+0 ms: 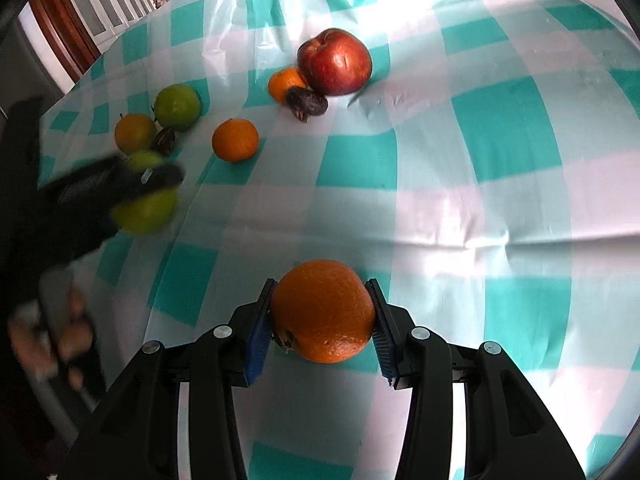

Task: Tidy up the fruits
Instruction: 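Carry both fruits into the white box and open both tools to release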

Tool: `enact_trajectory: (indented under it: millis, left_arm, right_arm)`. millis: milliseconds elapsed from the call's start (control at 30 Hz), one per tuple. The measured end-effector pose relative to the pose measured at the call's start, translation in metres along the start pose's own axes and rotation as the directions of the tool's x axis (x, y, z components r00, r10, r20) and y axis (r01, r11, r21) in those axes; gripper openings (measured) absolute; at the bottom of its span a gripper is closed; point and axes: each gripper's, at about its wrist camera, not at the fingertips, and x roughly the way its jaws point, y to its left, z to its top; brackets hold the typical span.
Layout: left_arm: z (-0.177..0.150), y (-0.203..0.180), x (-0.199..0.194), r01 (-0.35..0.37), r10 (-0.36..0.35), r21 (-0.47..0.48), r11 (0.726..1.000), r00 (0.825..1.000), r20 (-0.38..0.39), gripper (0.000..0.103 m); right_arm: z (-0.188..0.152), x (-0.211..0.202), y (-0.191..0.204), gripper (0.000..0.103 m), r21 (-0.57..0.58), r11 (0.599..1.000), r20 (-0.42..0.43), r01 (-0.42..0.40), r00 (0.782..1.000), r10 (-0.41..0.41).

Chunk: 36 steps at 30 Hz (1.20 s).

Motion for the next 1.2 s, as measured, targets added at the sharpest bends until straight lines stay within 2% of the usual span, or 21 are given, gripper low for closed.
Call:
enact_trajectory:
  millis: [67,100,233,400,567,700,867,967,1100,1200]
  left_arm:
    - [-0.019,-0.001,-0.018,-0.004,0.004,0.020,1.000,1.000,-0.026,0.066]
    - [-0.039,0.003,-0.028,-0.011,0.012,0.043,0.999,1.000,-0.020,0.066]
    - [-0.084,0.013,-0.074,-0.043,0.044,0.097,0.994,0.999,-0.011,0.066]
    - [-0.127,0.000,-0.139,-0.085,0.076,0.119,0.989,0.994,0.073,0.066]
    - [-0.167,-0.008,-0.208,-0.124,0.103,0.127,0.984,0.982,0.156,0.066]
    - [-0.195,0.001,-0.269,-0.152,0.123,0.116,0.982,0.966,0.227,0.066]
    - [-0.192,0.043,-0.332,-0.162,0.143,0.035,0.986,0.939,0.314,0.066]
    - [-0.185,0.071,-0.358,-0.190,0.182,-0.008,0.982,0.929,0.322,0.066]
    - [-0.171,0.123,-0.372,-0.256,0.258,-0.041,0.966,0.925,0.279,0.066]
    - [-0.155,0.167,-0.368,-0.292,0.297,-0.052,0.955,0.937,0.185,0.066]
  right_arm:
    - [-0.008,-0.001,0.002,0.044,-0.019,1.000,-0.015,-0.003,1.000,0.003]
    - [-0.015,-0.007,0.002,0.044,-0.026,1.000,-0.032,-0.012,0.999,0.011]
    - [-0.050,-0.023,0.003,0.044,-0.023,0.997,-0.092,-0.078,0.993,0.076]
    - [-0.089,-0.065,-0.001,0.044,0.011,0.986,-0.119,-0.166,0.979,0.166]
    - [-0.093,-0.103,0.009,0.044,-0.032,0.975,-0.105,-0.221,0.970,0.217]
    - [-0.096,-0.130,0.037,0.044,-0.037,0.951,-0.077,-0.306,0.950,0.302]
    - [-0.107,-0.181,0.093,0.044,-0.108,0.904,-0.044,-0.414,0.910,0.411]
    - [-0.107,-0.214,0.132,0.044,-0.199,0.861,-0.016,-0.467,0.880,0.474]
    - [-0.108,-0.242,0.186,0.044,-0.318,0.809,-0.015,-0.495,0.855,0.518]
    - [-0.102,-0.235,0.233,0.044,-0.367,0.789,-0.037,-0.494,0.855,0.518]
